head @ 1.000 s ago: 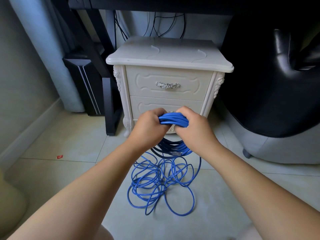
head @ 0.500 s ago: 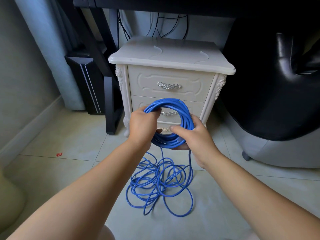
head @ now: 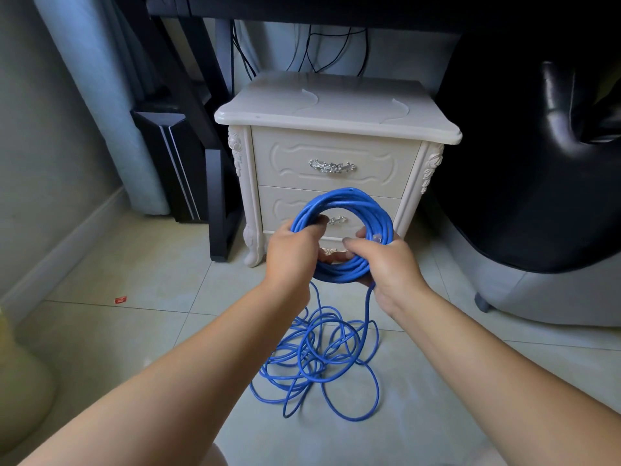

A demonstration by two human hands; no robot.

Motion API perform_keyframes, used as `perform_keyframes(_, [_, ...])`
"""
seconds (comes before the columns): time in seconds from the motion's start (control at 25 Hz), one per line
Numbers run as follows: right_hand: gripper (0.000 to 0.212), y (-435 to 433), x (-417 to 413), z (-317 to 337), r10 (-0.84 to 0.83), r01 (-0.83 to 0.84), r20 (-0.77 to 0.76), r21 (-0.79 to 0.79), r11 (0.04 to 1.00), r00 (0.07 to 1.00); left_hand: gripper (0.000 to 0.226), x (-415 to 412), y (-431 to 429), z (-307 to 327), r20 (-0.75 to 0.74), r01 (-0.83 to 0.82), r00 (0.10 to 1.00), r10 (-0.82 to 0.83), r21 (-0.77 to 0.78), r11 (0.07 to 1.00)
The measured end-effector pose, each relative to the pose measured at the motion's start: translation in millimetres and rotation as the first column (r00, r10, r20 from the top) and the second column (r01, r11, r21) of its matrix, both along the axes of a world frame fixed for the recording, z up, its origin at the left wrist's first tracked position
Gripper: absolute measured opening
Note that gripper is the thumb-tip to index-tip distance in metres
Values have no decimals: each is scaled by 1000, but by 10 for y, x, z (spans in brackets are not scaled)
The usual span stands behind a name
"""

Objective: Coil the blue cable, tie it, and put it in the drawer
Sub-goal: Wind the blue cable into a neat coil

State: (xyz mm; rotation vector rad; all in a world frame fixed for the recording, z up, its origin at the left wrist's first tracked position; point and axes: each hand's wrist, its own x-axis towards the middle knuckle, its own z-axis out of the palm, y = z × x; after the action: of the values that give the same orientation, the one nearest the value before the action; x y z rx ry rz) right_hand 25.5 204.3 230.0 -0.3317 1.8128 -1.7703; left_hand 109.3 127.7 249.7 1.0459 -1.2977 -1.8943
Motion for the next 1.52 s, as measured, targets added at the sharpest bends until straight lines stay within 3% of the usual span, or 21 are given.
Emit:
perform_keyframes(0.08, [23,25,-51,67,17,-17,17,-31,999,1000,7,33,-8,-3,24,83,996,-82,-42,996])
perform_keyframes(0.24, [35,67,-120,142,106,-82,-299,90,993,949,13,130,-194,-5,203,237,961,-186,-270,933])
perform_keyframes(0.32, [35,88,-114,147,222,-114,-460,249,962,860,37,150,-244,-8,327,339,927,-182,-525,781])
perform_keyframes(0.4, [26,82,-88,122,343,-119,-598,382,916,724,58,147,-212,-7,445,461,879,-174,-697,549])
perform_keyframes(0.44, [21,74,-66,115,413,-104,-656,456,884,631,63,135,-189,-26,487,506,857,-170,-728,462])
perform_keyframes(0.52, [19,58,-29,120,523,-54,-711,568,821,470,64,118,-158,-47,549,559,822,-150,-729,394])
perform_keyframes(0.64, [14,62,-24,137,542,-35,-733,582,813,411,41,100,-144,-75,586,570,802,-112,-698,434])
perform_keyframes(0.84, [18,84,-35,173,424,-129,-628,459,879,652,34,30,-184,-66,531,460,844,-78,-641,615])
perform_keyframes(1.04, [62,188,-125,270,558,-355,-365,492,795,745,24,2,-246,-102,448,347,891,-73,-568,746])
perform_keyframes(1.24, [87,280,-81,261,597,-406,-306,504,762,741,15,10,-307,-81,357,209,933,-44,-436,875])
perform_keyframes(1.36, [69,241,-98,147,452,-340,-260,379,861,853,15,17,-337,-54,267,158,960,-91,-243,957])
perform_keyframes(1.44, [43,200,-123,111,329,-299,-126,206,932,936,15,11,-318,-62,169,150,976,-135,-78,986])
perform_keyframes(1.52, [32,173,-122,113,285,-283,-14,64,957,959,11,17,-262,-82,100,174,979,-178,43,984])
